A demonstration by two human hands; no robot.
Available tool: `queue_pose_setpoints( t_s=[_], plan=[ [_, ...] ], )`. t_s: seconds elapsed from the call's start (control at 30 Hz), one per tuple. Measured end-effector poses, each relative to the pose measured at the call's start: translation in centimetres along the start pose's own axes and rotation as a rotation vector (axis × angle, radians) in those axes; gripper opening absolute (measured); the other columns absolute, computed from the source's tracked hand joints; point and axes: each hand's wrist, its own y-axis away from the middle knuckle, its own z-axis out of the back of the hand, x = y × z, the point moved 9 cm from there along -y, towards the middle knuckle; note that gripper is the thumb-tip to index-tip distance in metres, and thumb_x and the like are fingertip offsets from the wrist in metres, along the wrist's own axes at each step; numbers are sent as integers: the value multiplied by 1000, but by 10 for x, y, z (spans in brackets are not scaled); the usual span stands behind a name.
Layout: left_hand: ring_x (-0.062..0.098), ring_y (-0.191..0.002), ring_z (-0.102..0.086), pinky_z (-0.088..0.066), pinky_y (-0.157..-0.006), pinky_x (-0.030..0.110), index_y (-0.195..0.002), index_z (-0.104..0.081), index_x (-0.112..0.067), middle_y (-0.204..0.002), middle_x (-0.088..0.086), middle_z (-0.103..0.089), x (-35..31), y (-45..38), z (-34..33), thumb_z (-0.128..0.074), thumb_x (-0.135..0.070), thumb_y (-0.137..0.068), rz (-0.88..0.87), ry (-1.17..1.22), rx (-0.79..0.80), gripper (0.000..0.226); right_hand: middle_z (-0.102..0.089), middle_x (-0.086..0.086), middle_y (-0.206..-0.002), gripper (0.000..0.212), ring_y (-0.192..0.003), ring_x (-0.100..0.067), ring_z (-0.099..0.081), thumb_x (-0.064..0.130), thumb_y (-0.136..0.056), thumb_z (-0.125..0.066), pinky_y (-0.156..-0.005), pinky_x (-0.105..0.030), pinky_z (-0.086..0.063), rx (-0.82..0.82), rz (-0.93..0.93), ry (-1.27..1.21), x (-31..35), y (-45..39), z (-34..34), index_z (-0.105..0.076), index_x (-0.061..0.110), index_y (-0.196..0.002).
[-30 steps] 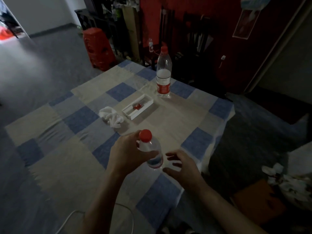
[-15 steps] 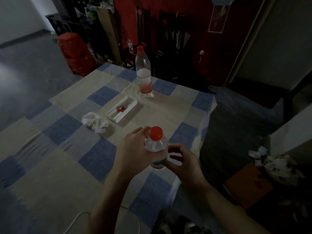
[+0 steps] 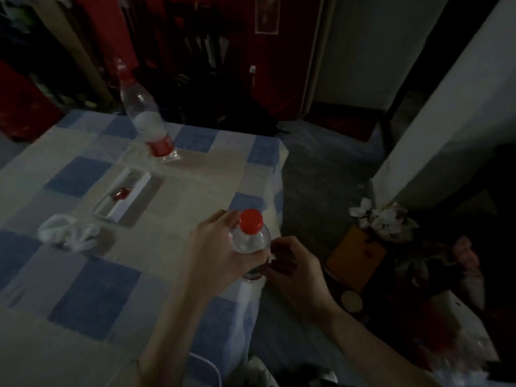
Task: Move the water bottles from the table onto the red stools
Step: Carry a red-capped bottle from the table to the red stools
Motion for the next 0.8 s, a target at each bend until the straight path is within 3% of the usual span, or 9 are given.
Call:
queue_pose_setpoints(
  t_s=[0.13, 0.23, 0.3, 0.37, 0.43, 0.53, 0.8],
  plan=[
    [17, -86, -63, -56, -77, 39, -103, -63, -21, -95, -3, -65, -47, -5, -26, -87, -44, -61, -52, 94, 58, 53, -66, 11, -112, 38, -104, -4, -66, 26, -78, -77, -85, -34, -60, -97, -44, -3, -12, 19, 47, -55, 42, -105],
    [20, -85, -64, -55, -75, 42, -95, -61, -25, -89, -5, -63, -86, -12, -58, -77, -63, -62, -125, 86, 120, 54, -67, 10, -111, 40, -104, -4, -67, 19, -79, -79, -83, -30, -61, -197, -61, -16, -22, 41, 91, -57, 37, -107],
    [12, -78, -62, -50, -73, 28, -83, -53, -34, -76, -14, -54, -116, -13, -84, -62, -79, -64, -177, 69, 187, 50, -67, 11, -110, 40, -103, -3, -67, 17, -79, -80, -81, -27, -60, -262, -62, -23, -28, 61, 122, -57, 35, -107],
    [-6, -74, -53, -37, -70, 13, -83, -46, -40, -75, -23, -47, -156, -6, -104, -68, -69, -65, -257, 15, 230, 40, -68, 12, -108, 39, -102, -1, -67, 15, -79, -80, -80, -23, -59, -331, -55, -30, -35, 84, 154, -58, 32, -106],
    [-10, -78, -51, -33, -70, 9, -94, -49, -42, -82, -26, -49, -198, 6, -122, -70, -66, -63, -334, -11, 251, 44, -68, 10, -108, 38, -101, -4, -68, 15, -78, -80, -80, -25, -59, -400, -52, -52, -42, 112, 187, -58, 29, -106],
    [-9, -85, -53, -36, -72, 10, -105, -53, -41, -93, -24, -53, -259, 31, -153, -75, -65, -62, -423, -14, 317, 53, -68, 8, -107, 37, -99, -8, -69, 19, -78, -79, -80, -31, -61, -480, -72, -54, -59, 159, 237, -58, 26, -108],
    [-6, -88, -55, -51, -79, 27, -105, -59, -39, -96, -22, -58, -422, 112, -253, -75, -64, -58, -679, 82, 482, 55, -69, 6, -98, 34, -90, -17, -71, 11, -76, -82, -76, -39, -62, -798, -98, -80, -103, 311, 366, -61, 23, -100]
  ],
)
